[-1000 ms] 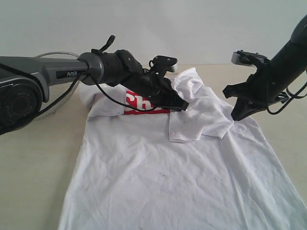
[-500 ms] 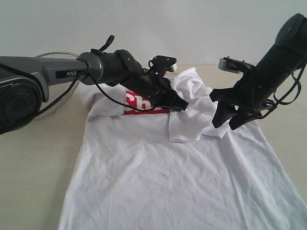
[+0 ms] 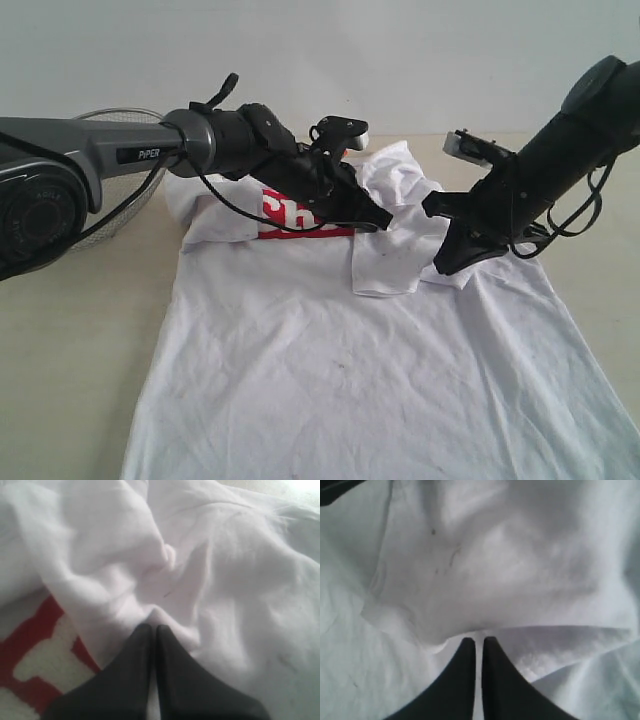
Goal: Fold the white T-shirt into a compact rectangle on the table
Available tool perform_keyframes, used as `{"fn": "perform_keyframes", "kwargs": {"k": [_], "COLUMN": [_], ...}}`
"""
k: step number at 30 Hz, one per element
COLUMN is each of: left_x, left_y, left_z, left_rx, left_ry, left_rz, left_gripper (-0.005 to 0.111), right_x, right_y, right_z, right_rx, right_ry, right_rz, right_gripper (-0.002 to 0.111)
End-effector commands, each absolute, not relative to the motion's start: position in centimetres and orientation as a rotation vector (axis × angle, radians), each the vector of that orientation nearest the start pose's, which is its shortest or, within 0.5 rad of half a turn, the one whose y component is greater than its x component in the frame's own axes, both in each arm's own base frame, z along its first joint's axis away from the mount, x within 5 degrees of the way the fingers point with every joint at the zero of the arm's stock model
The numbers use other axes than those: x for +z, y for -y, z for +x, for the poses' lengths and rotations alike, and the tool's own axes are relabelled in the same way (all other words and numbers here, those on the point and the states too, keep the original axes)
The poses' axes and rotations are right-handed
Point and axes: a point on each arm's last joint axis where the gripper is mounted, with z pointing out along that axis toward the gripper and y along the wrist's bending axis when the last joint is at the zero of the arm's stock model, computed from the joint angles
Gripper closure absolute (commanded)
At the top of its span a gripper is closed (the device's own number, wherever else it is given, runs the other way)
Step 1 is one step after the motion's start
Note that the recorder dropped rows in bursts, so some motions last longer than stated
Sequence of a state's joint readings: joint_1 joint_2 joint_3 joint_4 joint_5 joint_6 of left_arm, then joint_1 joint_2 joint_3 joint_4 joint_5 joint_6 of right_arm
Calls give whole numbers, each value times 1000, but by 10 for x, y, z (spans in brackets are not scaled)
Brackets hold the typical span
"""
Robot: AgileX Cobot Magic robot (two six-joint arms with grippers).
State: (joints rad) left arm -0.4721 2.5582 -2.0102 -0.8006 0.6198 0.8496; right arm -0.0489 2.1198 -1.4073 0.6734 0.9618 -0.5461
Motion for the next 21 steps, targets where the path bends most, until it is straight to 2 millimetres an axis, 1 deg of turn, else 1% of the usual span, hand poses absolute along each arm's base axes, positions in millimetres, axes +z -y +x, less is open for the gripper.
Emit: {"fn": "perform_keyframes", "kwargs": {"k": [1,3,8,12,15,19,21], "left_x": [80,80,80,80,80,74,69], "left_y": [274,274,274,274,274,273,273], "left_z": [467,467,467,468,468,468,467], "left_rx": [-643,-643,-638,-639,-637,-635,-642], "left_ry": [-2334,-2334,-2330,-2335,-2333,-2346,-2364], "left_rz": [944,944,939,921,918,911,900], "left_gripper": [102,102,102,102,102,102,102], "right_x": [137,132,113,107,105,101,102], "right_y": [-23,-21,-20,-19,-16,-5,-2], "right_z": [415,417,418,413,404,392,389], "right_rx": [678,652,643,633,598,450,391], "right_ry": [-2822,-2813,-2851,-2918,-3019,-3181,-3230], "right_rz": [-129,-111,-101,-125,-192,-226,-228], "right_gripper": [108,108,108,108,108,108,108]}}
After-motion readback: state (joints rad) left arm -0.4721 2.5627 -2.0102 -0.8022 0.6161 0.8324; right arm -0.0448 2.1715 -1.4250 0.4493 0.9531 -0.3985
